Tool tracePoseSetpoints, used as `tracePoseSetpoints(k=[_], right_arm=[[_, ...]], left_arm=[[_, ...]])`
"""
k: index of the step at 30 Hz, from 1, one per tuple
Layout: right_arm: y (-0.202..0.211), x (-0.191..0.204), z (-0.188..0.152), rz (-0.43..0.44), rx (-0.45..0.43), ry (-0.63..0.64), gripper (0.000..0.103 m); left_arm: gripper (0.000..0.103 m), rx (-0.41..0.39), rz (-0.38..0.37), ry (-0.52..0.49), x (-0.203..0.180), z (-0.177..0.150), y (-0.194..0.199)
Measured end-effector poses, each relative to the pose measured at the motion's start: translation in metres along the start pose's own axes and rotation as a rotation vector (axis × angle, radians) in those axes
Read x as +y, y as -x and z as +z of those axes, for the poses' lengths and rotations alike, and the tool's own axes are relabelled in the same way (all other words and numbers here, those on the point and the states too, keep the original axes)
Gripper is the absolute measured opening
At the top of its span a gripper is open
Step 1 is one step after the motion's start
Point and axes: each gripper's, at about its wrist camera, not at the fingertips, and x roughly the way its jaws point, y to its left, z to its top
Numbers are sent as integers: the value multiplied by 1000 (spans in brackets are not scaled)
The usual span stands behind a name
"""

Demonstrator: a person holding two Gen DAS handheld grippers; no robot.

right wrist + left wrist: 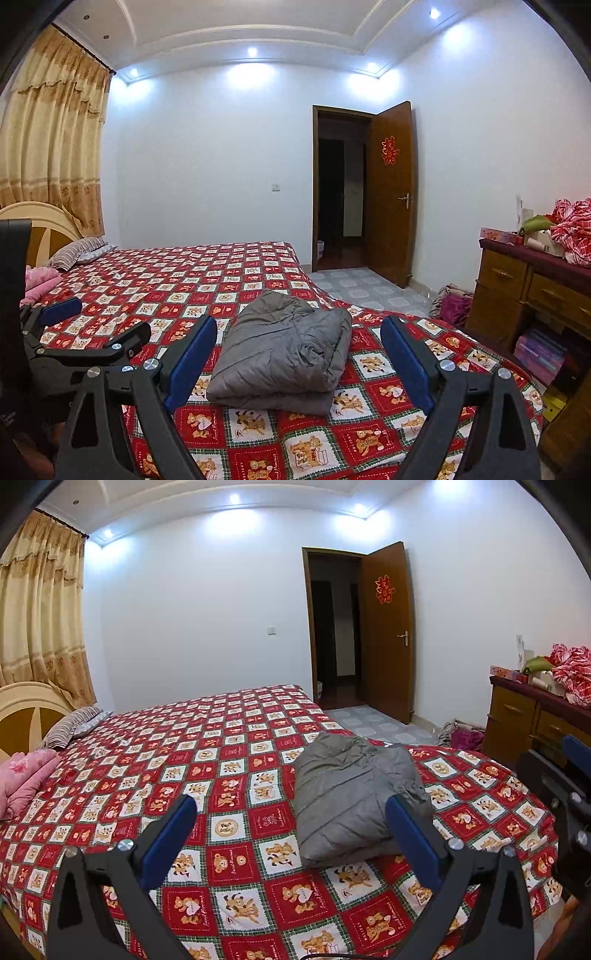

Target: Fold large clothes

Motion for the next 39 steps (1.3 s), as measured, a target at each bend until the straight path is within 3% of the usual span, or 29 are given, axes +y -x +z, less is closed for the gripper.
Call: tracePoseSetpoints(k=[39], right_arm=[[-18,-10,-11,-31,58,-60,91]], left_arm=[[103,36,25,-12,6,-4,-12]])
